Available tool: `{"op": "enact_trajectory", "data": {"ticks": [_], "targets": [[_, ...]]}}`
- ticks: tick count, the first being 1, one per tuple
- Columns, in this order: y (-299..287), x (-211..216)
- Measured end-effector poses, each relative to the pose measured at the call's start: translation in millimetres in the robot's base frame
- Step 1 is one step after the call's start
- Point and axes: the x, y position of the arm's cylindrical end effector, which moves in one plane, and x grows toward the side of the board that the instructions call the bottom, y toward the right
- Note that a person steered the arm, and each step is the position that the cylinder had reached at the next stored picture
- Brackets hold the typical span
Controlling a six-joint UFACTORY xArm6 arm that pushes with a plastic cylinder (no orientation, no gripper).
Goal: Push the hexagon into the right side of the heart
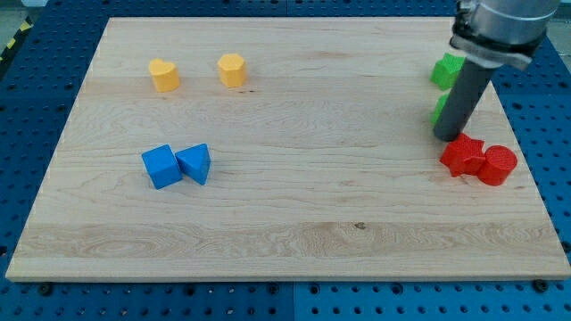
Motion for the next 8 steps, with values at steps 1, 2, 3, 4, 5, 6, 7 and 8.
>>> {"op": "enact_trajectory", "data": {"ticks": [1,2,3,4,5,6,7,8], "targets": [[9.8,-26.0],[9.9,-22.7],[16.8,-16.0],[18.4,-15.3],[18.4,-15.6],[14.7,-15.5],[-40.0,-16.2],[-97.5,-26.5]]}}
